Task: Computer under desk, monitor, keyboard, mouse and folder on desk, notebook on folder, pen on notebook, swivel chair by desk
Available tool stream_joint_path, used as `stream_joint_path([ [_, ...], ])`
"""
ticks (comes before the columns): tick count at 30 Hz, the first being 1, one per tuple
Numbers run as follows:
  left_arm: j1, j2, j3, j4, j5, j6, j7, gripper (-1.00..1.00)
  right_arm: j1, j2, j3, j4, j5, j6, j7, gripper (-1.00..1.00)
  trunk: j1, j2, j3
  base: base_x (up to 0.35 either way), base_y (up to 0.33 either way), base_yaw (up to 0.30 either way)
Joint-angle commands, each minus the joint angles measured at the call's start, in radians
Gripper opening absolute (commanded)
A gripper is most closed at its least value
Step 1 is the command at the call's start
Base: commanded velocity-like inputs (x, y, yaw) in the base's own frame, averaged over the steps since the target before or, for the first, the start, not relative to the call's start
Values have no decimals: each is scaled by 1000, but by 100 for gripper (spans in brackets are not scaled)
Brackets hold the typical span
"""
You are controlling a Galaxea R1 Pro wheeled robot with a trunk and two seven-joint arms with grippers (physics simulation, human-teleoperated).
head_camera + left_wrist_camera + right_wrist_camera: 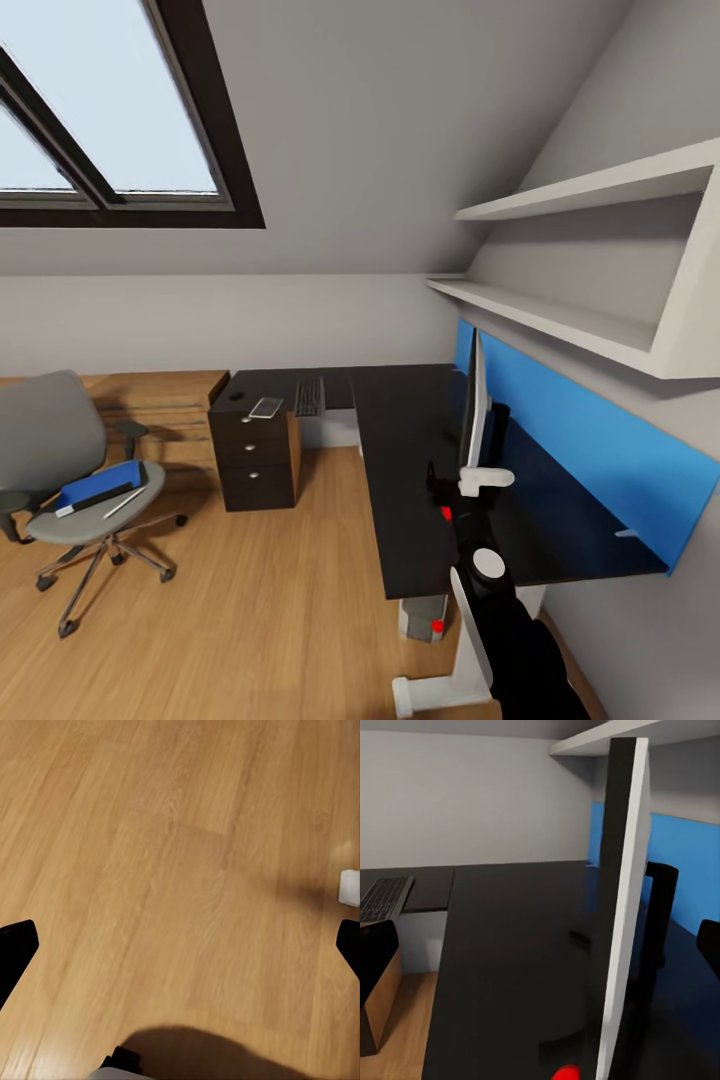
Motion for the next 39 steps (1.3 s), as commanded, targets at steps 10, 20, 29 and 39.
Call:
stream_joint_path([
  [10,-1,1,-9,0,6,-4,8,100,-1,0,-17,0,9,3,-6,100,1,-2,-2,145,0,0],
  [20,-1,1,-10,0,6,-4,8,100,-1,0,-38,1,9,3,-5,100,1,-2,-2,79,-74,0],
  [29,0,2,-9,0,6,-4,8,100,-1,0,-68,5,9,1,-3,100,1,-2,-2,18,-13,0],
  [39,-1,2,-9,0,6,-4,8,100,-1,0,-71,11,9,-2,-3,100,1,-2,-2,141,-1,0],
])
